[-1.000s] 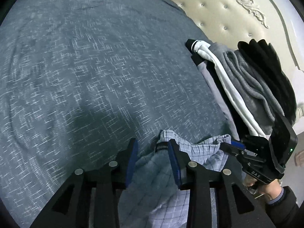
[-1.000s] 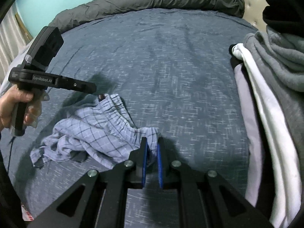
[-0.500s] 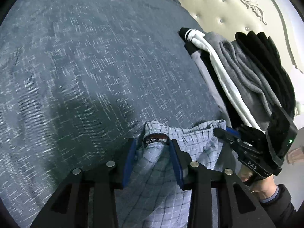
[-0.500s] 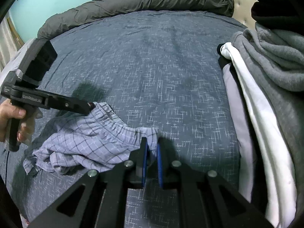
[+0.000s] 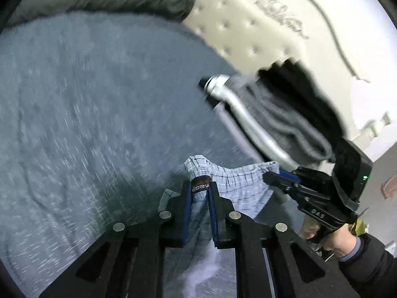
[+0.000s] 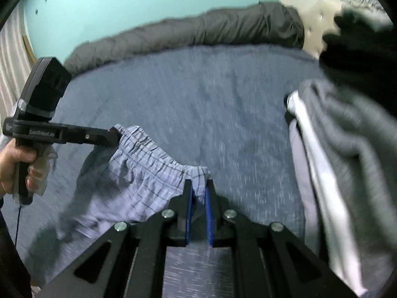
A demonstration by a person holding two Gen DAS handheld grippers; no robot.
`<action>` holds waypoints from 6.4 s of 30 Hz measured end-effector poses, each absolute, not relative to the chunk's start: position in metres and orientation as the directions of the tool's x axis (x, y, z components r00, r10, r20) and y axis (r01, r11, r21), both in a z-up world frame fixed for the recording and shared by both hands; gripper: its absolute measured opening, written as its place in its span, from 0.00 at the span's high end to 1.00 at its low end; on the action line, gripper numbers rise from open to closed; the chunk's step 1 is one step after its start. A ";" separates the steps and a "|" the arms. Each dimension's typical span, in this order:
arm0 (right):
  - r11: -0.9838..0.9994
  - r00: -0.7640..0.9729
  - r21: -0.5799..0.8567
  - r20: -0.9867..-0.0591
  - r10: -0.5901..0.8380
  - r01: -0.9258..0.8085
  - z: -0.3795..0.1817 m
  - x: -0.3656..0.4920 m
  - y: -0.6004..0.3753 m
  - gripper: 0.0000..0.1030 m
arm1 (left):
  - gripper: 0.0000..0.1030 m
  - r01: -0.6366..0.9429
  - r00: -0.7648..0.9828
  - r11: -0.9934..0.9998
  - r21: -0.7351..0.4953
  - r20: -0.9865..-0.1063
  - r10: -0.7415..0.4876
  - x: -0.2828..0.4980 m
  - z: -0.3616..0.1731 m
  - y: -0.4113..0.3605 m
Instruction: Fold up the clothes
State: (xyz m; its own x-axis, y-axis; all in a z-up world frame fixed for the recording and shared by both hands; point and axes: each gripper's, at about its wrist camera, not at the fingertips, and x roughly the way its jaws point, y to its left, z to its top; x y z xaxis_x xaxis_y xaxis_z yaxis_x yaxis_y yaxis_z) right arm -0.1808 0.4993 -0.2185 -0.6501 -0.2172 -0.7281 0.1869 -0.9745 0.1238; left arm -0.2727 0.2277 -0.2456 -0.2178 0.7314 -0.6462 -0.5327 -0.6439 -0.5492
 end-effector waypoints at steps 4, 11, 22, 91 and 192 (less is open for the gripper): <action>-0.968 -0.718 0.148 -0.649 -0.250 0.204 -0.173 -0.166 0.494 0.92 | 0.87 -0.571 -0.294 -0.642 -0.511 -0.603 0.741 -0.254 -0.193 0.214; -0.956 -0.785 0.138 -0.547 -0.291 0.258 -0.095 -0.142 0.479 0.92 | 0.87 -0.608 -0.404 -0.665 -0.434 -0.552 0.729 -0.219 -0.106 0.204; -0.952 -0.831 0.138 -0.465 -0.307 0.274 0.003 -0.104 0.500 0.92 | 0.87 -0.667 -0.468 -0.656 -0.353 -0.486 0.738 -0.160 0.006 0.216; -0.994 -0.747 -0.048 -0.664 -0.041 0.097 0.037 -0.177 0.771 0.92 | 0.87 -0.663 -0.327 -0.600 -0.449 -0.547 0.771 -0.249 0.007 0.536; -0.977 -0.693 0.210 -0.711 -0.121 -0.046 -0.087 -0.188 0.797 0.95 | 0.47 -0.580 -0.291 -0.693 -0.429 -0.685 0.668 -0.227 -0.130 0.508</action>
